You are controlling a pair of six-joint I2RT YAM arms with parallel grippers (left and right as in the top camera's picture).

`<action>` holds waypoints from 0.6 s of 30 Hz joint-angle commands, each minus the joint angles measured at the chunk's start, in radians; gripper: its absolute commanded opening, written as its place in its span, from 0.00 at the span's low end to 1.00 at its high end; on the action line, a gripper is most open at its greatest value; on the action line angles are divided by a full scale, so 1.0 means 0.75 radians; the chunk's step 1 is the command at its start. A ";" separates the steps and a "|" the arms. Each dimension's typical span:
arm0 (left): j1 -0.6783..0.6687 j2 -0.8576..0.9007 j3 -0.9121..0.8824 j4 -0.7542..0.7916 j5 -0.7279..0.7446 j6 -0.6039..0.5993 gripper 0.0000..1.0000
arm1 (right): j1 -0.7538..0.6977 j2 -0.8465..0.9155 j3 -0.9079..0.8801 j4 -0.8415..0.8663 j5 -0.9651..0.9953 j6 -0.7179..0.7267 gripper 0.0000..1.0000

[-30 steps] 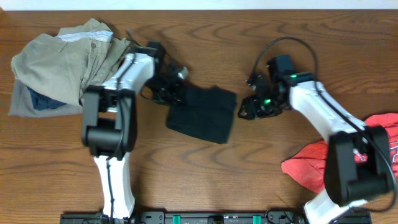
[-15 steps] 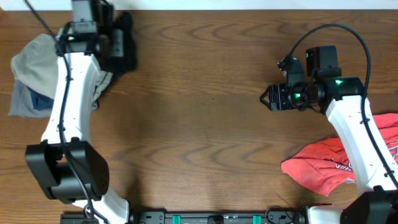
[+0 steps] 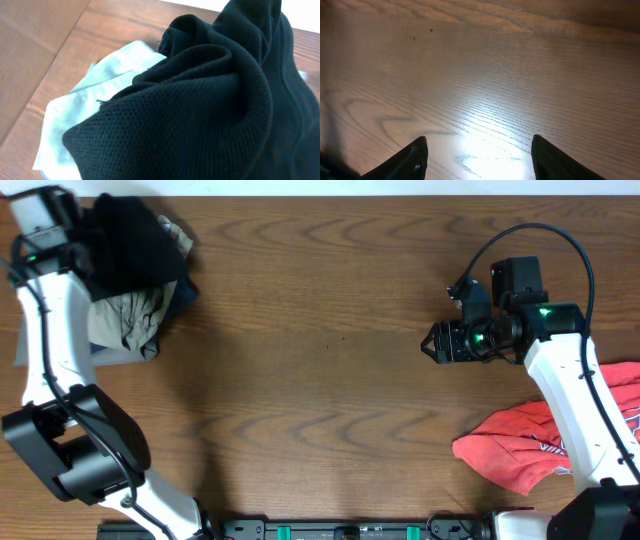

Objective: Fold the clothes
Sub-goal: 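Carry the folded black shirt with the left gripper onto the clothes stack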

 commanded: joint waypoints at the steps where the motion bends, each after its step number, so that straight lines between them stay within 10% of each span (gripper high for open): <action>1: 0.073 0.052 0.015 0.014 0.005 -0.087 0.07 | -0.016 -0.020 0.015 -0.002 0.013 0.005 0.64; 4: 0.121 0.091 0.014 0.013 0.006 -0.152 0.12 | -0.016 -0.020 0.015 -0.002 0.013 0.005 0.64; 9: 0.172 0.113 0.015 -0.005 0.005 -0.216 0.98 | -0.016 -0.020 0.015 -0.002 0.013 0.005 0.66; 14: 0.194 0.051 0.015 -0.006 0.004 -0.247 0.98 | -0.016 -0.020 0.015 -0.002 0.058 0.005 0.68; 18: 0.172 -0.050 0.015 -0.014 0.005 -0.249 0.98 | -0.016 -0.020 0.015 0.004 0.083 0.004 0.89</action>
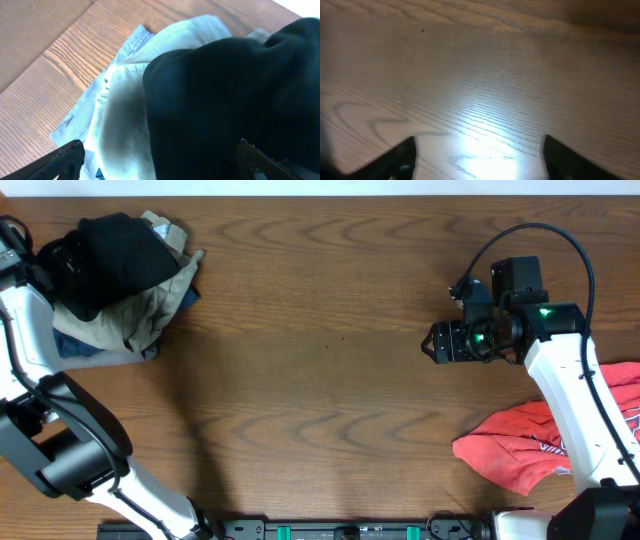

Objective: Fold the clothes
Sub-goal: 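Carry the folded black shirt with the left gripper onto the clothes stack, then release the shirt on the stack and pull the left gripper back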

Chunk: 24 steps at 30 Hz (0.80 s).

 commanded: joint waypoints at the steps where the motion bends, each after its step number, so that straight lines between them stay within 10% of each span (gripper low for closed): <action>1: -0.032 -0.141 0.015 -0.015 -0.020 -0.032 0.98 | -0.016 -0.020 0.015 0.009 0.035 -0.002 0.94; 15: -0.616 -0.228 0.015 -0.356 0.184 -0.025 0.98 | -0.114 -0.020 0.015 0.193 0.261 0.143 0.99; 24: -0.808 -0.228 0.015 -0.959 0.175 -0.044 0.98 | -0.245 -0.020 0.015 0.004 0.263 0.128 0.99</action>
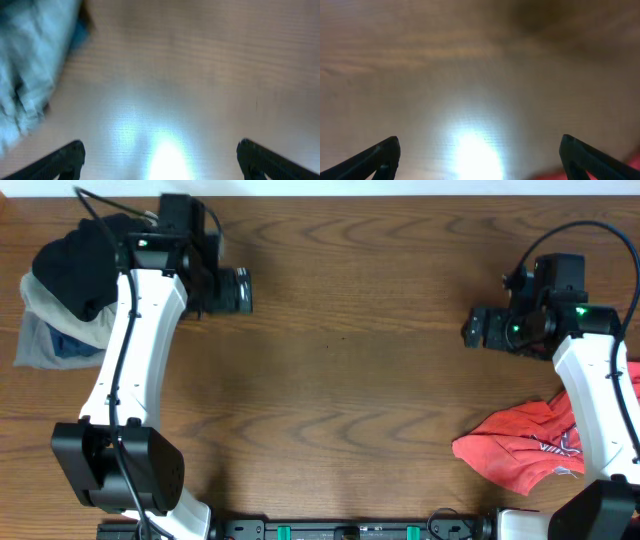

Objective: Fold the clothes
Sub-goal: 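Release the shirt on the stack and pull the left gripper back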

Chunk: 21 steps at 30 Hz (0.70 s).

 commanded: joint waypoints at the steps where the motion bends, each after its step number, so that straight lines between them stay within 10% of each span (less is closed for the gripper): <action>1: 0.005 0.005 0.011 -0.161 -0.008 -0.036 0.98 | -0.029 -0.020 0.013 -0.069 0.020 0.016 0.99; 11: 0.005 -0.106 -0.070 -0.400 -0.008 -0.073 0.98 | -0.039 -0.167 0.004 -0.225 0.064 -0.007 0.99; 21: 0.005 -0.769 -0.590 0.082 -0.008 -0.145 0.98 | -0.037 -0.723 -0.234 -0.093 0.098 -0.075 0.99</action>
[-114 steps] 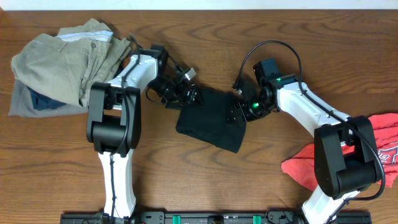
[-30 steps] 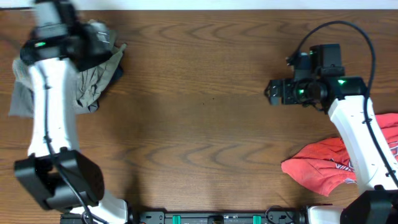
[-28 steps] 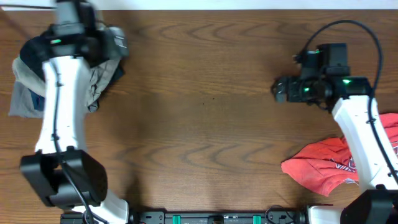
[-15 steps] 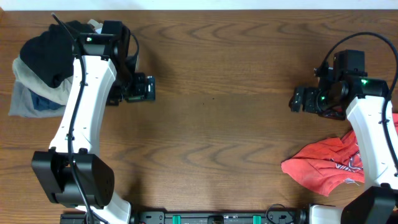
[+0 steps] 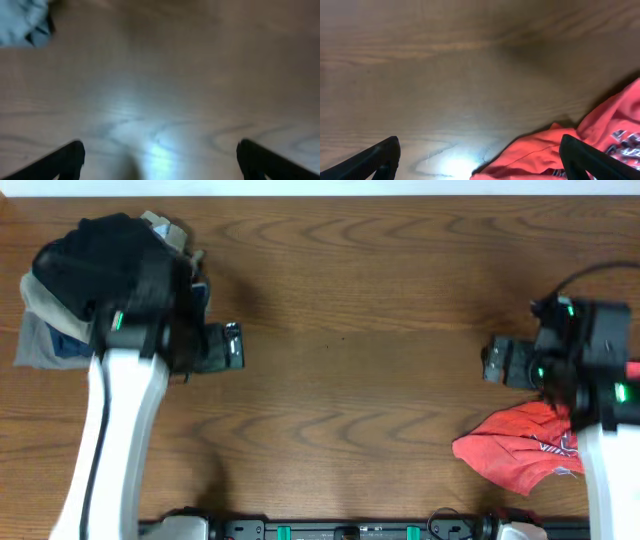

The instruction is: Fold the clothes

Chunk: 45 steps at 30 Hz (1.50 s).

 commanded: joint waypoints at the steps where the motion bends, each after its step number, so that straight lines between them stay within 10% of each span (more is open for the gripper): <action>1: 0.007 -0.248 -0.178 0.116 -0.006 -0.043 0.98 | -0.015 -0.208 -0.117 0.030 0.057 -0.038 0.99; 11: 0.007 -0.662 -0.459 0.291 -0.006 -0.042 0.98 | -0.015 -0.642 -0.253 -0.162 0.098 -0.015 0.99; 36: 0.007 -0.652 -0.459 0.290 -0.006 -0.042 0.98 | 0.054 -0.773 -0.259 -0.264 0.098 -0.014 0.99; 45: 0.007 -0.652 -0.459 0.290 -0.006 -0.042 0.98 | 0.158 -1.104 -0.514 0.046 0.099 -0.035 0.99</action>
